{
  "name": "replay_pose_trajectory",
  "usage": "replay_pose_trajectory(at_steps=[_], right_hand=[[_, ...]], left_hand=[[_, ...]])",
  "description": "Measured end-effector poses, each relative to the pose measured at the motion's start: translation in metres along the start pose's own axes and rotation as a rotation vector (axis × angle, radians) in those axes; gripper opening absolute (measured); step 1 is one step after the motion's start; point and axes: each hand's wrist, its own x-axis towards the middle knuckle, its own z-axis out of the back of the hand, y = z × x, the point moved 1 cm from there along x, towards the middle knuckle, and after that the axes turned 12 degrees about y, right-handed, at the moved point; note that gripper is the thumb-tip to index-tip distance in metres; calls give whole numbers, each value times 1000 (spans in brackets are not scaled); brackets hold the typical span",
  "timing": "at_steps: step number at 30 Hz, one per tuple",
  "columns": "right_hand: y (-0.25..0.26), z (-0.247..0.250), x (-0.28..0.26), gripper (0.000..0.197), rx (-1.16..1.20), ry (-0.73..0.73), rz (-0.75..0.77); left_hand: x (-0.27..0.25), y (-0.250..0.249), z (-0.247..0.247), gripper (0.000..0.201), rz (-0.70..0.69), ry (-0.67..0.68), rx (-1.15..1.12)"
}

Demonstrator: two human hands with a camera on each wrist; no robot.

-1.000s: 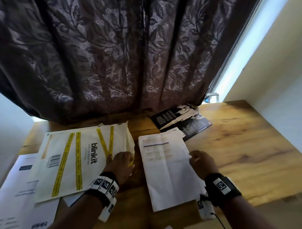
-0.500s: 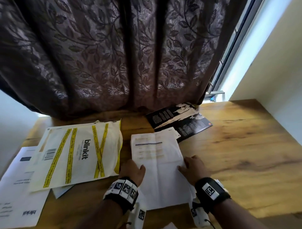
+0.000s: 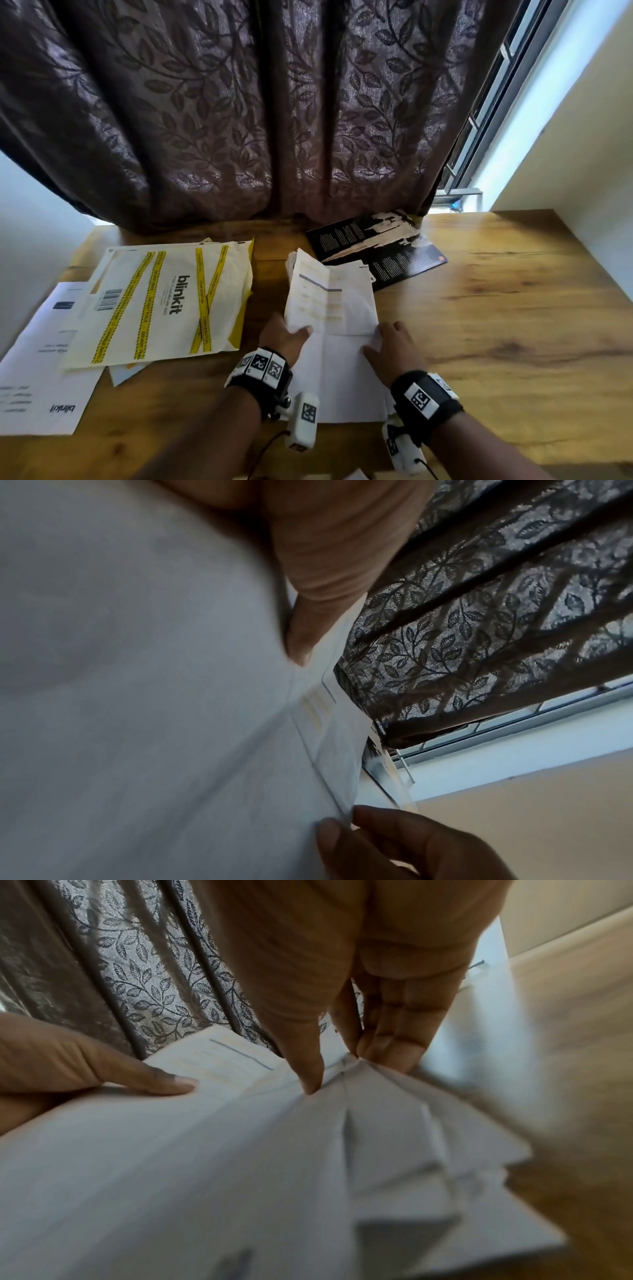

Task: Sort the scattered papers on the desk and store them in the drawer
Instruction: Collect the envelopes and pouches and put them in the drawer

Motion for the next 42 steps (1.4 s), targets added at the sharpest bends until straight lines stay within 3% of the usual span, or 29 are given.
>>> replay_pose_trajectory(at_steps=[3, 5, 6, 8, 12, 15, 18, 20, 24, 27, 29, 31, 33, 35, 38, 40, 42], right_hand=[[-6, 4, 5, 81, 258, -44, -9], [-5, 18, 5, 100, 671, -30, 73], [0, 27, 2, 94, 884, 15, 121], [14, 48, -7, 77, 1032, 122, 230], [41, 79, -28, 29, 942, -20, 456], [45, 79, -32, 27, 902, -54, 509], [39, 68, -28, 21, 744, 12, 444], [32, 58, -23, 28, 683, 80, 375], [27, 40, -18, 55, 654, 114, 398], [35, 33, -18, 27, 461, 86, 429], [43, 37, -22, 30, 399, 81, 455], [57, 51, -33, 31, 478, 35, 464], [67, 77, -48, 56, 678, -97, 519], [72, 113, -64, 87, 699, -305, 572], [76, 161, -83, 117, 257, -468, 637], [85, 184, -92, 110, -87, -465, 683], [92, 193, -92, 91, -197, -325, 668]], left_hand=[[-10, 0, 11, 46, -134, 7, -100], [-23, -7, 22, 40, -263, 16, -181], [-30, -13, 29, 39, -339, 23, -230], [-46, -28, 42, 42, -451, 48, -305], [-59, -39, 64, 40, -567, 67, -346], [-63, -41, 71, 42, -586, 113, -404], [-59, -32, 70, 45, -540, 204, -480], [-50, -23, 67, 54, -463, 212, -492], [-35, -14, 60, 68, -366, 68, -314], [-34, -14, 52, 81, -401, 32, -171], [-28, -15, 54, 92, -373, -11, -94], [-30, -25, 61, 76, -339, -57, -67], [-31, -35, 70, 54, -333, -69, 20], [-35, -47, 83, 48, -399, -76, 192], [-34, -66, 98, 33, -556, -26, 516], [-30, -81, 105, 27, -665, -38, 757], [-29, -96, 110, 29, -821, -82, 855]])
